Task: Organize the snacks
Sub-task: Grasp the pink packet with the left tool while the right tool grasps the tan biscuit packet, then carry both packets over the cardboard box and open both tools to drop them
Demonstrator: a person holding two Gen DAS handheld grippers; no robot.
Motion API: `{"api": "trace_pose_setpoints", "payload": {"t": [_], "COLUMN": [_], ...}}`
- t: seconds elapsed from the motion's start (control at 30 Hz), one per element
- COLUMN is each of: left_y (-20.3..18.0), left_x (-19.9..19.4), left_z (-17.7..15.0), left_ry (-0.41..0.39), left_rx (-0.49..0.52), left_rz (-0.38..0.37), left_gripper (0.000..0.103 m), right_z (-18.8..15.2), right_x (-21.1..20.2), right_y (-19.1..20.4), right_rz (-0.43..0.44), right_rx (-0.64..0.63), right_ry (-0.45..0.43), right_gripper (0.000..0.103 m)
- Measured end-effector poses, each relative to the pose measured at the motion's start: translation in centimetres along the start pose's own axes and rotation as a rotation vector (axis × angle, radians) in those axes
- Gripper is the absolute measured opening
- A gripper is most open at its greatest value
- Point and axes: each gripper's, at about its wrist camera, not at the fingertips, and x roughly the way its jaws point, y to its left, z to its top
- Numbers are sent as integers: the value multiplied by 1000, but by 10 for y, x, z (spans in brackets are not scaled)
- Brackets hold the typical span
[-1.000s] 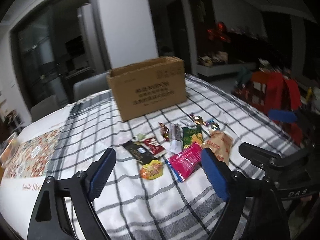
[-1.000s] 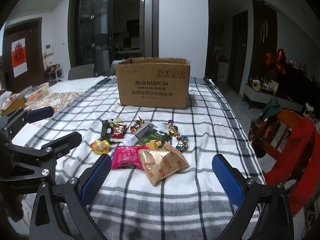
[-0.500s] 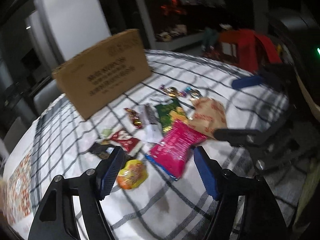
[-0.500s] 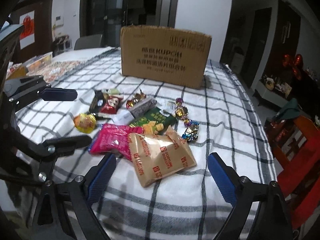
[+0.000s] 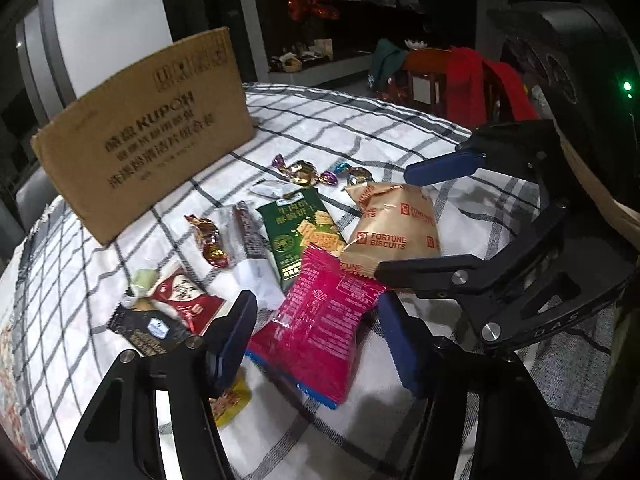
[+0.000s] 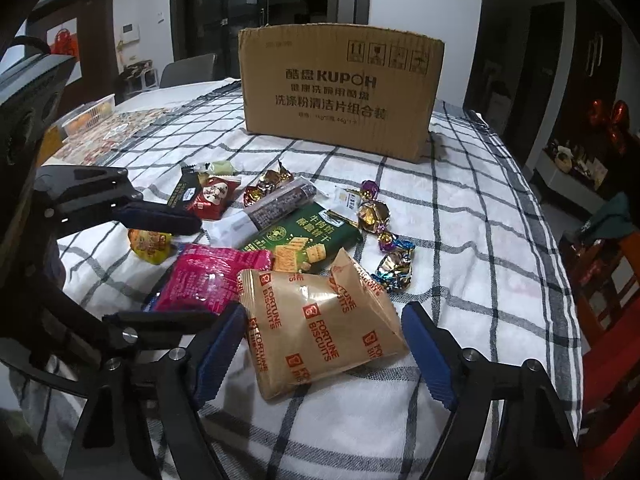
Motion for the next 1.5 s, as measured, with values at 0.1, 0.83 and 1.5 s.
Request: {"api": "trace_pose_setpoints", "payload": {"t": [0.1,0.83,1.5], "left_y": [2,10,40], "left_x": [7,-29,-108], "left_z": [1,4,47], "left_ry": [24,-30,-233], "left_rx": [-23,-297,-417], "left_rz": [-47,2,165], "left_gripper": [55,38,38], "right_z": [0,7,66], "right_x": [3,-22,-76], "right_y": [-4,-2,-7], "right_rz": [10,1,23], "right_rx": [12,45,148], "right_ry": [12,-48,-218], "right_gripper": [79,53,54]}}
